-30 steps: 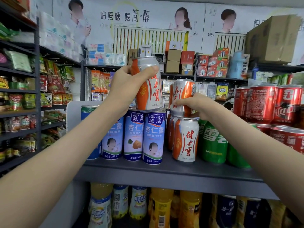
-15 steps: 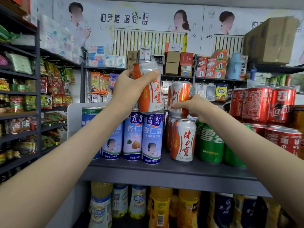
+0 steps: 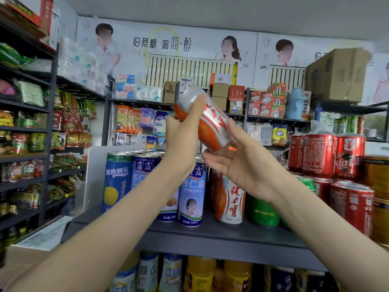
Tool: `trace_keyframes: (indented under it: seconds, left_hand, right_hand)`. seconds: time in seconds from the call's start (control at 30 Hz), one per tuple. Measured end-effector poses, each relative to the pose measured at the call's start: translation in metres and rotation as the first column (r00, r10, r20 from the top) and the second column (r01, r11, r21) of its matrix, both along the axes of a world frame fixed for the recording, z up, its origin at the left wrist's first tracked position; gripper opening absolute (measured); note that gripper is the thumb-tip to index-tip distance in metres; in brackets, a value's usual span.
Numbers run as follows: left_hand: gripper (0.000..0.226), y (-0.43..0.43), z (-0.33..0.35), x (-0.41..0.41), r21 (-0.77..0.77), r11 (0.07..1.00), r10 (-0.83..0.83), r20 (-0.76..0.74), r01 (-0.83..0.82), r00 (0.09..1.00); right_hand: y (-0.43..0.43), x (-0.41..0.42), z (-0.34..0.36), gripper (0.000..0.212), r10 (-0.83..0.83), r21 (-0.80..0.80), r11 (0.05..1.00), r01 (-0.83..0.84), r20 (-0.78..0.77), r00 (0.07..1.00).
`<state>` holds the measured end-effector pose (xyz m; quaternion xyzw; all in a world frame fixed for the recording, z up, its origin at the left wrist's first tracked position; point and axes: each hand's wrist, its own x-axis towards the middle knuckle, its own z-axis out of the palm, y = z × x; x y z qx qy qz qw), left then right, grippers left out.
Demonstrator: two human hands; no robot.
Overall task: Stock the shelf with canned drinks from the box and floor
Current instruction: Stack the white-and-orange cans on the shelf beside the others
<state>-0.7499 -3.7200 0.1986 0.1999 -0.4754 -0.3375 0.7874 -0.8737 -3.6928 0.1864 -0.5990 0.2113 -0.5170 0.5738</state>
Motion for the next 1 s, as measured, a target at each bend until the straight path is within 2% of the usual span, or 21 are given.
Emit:
trace_keyframes:
  seconds: [0.07,0.13,0.23,0.3,0.37,0.43,0.57,0.63,0.77,0.83,0.93,1.0]
  left_hand:
    - [0.064,0.005,0.000,-0.008,-0.026,0.998,-0.057,-0.002,0.057,0.998]
    - [0.075,0.008,-0.002,-0.011,-0.072,0.993,-0.087,0.074,0.093,0.993]
    - [0.069,0.010,-0.006,-0.010,-0.112,0.991,-0.034,0.345,0.077,0.938]
    - [0.060,0.013,-0.008,-0.008,-0.123,0.992,0.087,0.549,-0.023,0.831]
    - [0.058,0.014,-0.008,-0.009,-0.150,0.977,0.211,0.688,-0.149,0.694]
    - [0.061,0.013,-0.007,-0.013,-0.205,0.946,0.317,0.753,-0.252,0.576]
    - [0.056,0.010,-0.010,-0.021,-0.310,0.851,0.492,0.753,-0.425,0.437]
    - [0.062,0.008,-0.014,-0.022,-0.370,0.794,0.566,0.739,-0.482,0.365]
    - [0.082,0.002,-0.016,-0.017,-0.335,0.841,0.469,0.843,-0.424,0.263]
    - [0.089,-0.002,-0.013,-0.011,-0.353,0.845,0.437,0.889,-0.401,0.138]
    - [0.088,-0.009,-0.012,-0.003,-0.451,0.784,0.467,0.881,-0.426,-0.073]
    - [0.087,-0.013,-0.014,0.002,-0.500,0.742,0.476,0.862,-0.447,-0.174]
  right_hand:
    - [0.000,-0.005,0.002,0.044,0.035,0.028,0.999,-0.041,0.185,0.982]
    - [0.001,-0.012,0.005,0.041,0.024,0.019,0.999,-0.032,0.325,0.946]
    - [0.007,-0.023,0.015,0.043,0.019,-0.025,1.000,-0.008,0.487,0.873]
    - [0.009,-0.029,0.024,0.028,-0.015,-0.078,0.995,0.064,0.511,0.859]
    - [0.008,-0.034,0.032,0.013,-0.133,-0.150,0.966,0.210,0.406,0.904]
    - [0.002,-0.036,0.036,0.012,-0.213,-0.238,0.929,0.283,0.281,0.936]
    - [-0.009,-0.037,0.030,0.036,-0.179,-0.269,0.941,0.206,0.120,0.976]
    - [-0.011,-0.038,0.023,0.040,-0.157,-0.261,0.954,0.151,-0.002,0.988]
    - [-0.018,-0.043,0.022,0.033,-0.286,-0.299,0.925,0.236,-0.139,0.948]
    - [-0.023,-0.044,0.024,0.032,-0.372,-0.339,0.895,0.290,-0.210,0.904]
    - [-0.033,-0.042,0.024,0.035,-0.455,-0.352,0.869,0.348,-0.290,0.842]
    - [-0.039,-0.040,0.024,0.034,-0.483,-0.341,0.861,0.376,-0.320,0.815]
